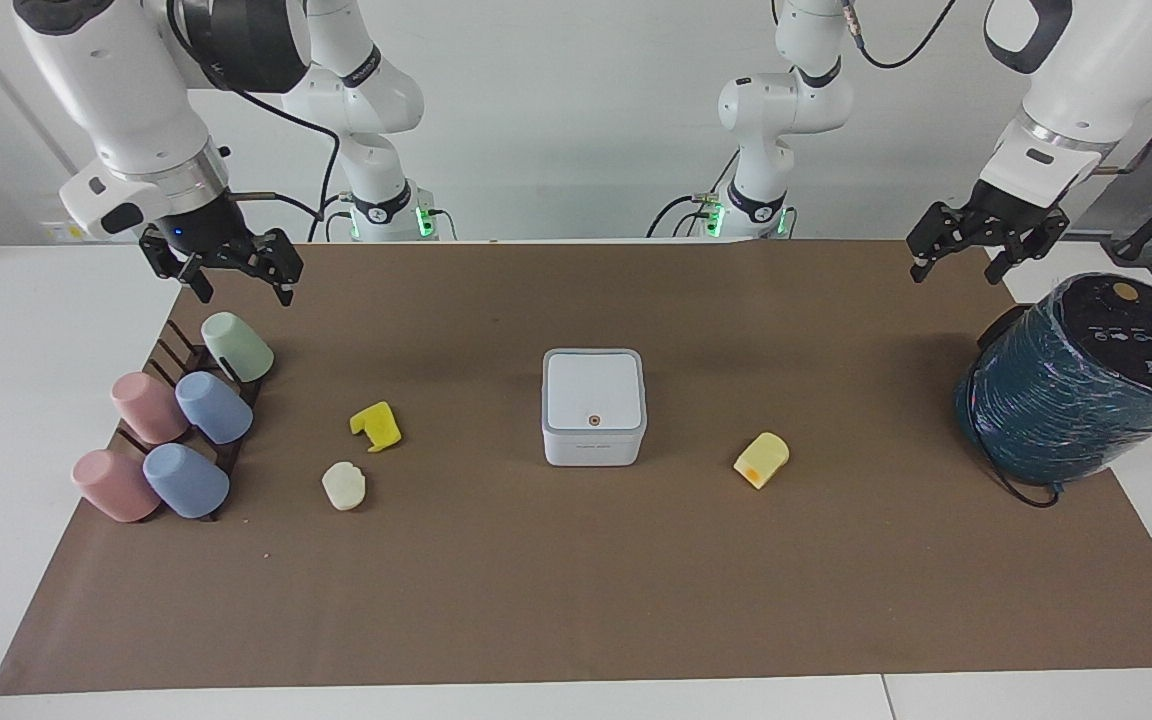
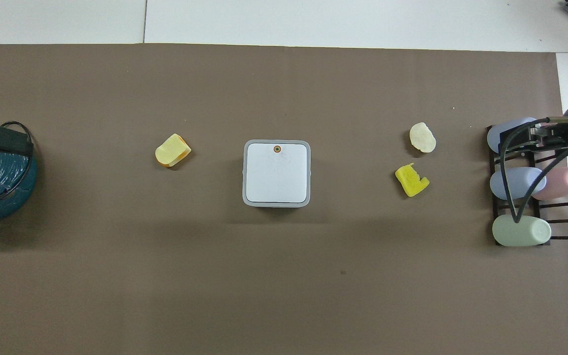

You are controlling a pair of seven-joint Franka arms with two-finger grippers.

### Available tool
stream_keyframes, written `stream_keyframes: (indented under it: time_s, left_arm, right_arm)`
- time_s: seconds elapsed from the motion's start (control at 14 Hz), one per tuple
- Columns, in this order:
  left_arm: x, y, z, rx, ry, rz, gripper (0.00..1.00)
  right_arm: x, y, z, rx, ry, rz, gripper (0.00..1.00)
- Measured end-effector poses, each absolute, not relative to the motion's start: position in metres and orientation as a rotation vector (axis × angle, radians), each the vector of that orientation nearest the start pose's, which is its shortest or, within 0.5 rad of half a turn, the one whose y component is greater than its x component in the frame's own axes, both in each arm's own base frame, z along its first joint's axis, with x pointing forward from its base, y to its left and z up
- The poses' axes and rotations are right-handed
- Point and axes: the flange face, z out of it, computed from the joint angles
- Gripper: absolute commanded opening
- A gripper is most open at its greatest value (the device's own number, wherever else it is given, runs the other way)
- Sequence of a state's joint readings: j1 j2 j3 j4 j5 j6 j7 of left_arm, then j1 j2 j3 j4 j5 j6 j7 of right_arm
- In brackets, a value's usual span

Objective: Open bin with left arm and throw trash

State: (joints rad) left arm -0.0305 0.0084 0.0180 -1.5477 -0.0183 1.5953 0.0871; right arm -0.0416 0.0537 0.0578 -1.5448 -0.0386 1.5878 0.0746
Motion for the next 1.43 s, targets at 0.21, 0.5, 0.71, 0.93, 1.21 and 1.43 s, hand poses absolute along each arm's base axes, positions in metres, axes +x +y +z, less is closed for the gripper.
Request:
stream_keyframes:
  time_s: [0.21,0.5,0.71,0.93,1.21,1.43]
  left_arm:
    - [0.560,-0.009,0.633,-3.141,0.159,-0.063,1.00]
    - [0.560,-0.011,0.634,-3.140,0.167,-0.063,1.00]
    - [0.559,-0.016,0.634,-3.139,0.177,-0.063,1.00]
    - [0.559,-0.042,0.631,-3.146,0.094,-0.073,0.69]
    - [0.547,-0.118,0.620,-3.161,-0.110,-0.118,0.19]
    - [0.531,-0.173,0.604,-3.180,-0.251,-0.192,0.13]
  right_arm:
    - [0.572,0.004,0.608,-3.176,0.091,0.014,1.00]
    - [0.572,0.004,0.608,-3.176,0.091,0.014,1.00]
    - [0.572,0.004,0.608,-3.175,0.091,0.014,1.00]
    - [0.572,0.005,0.608,-3.174,0.091,0.014,1.00]
    - [0.575,0.005,0.605,-3.172,0.090,-0.017,1.00]
    - [0.581,0.006,0.595,-3.169,0.025,-0.099,1.00]
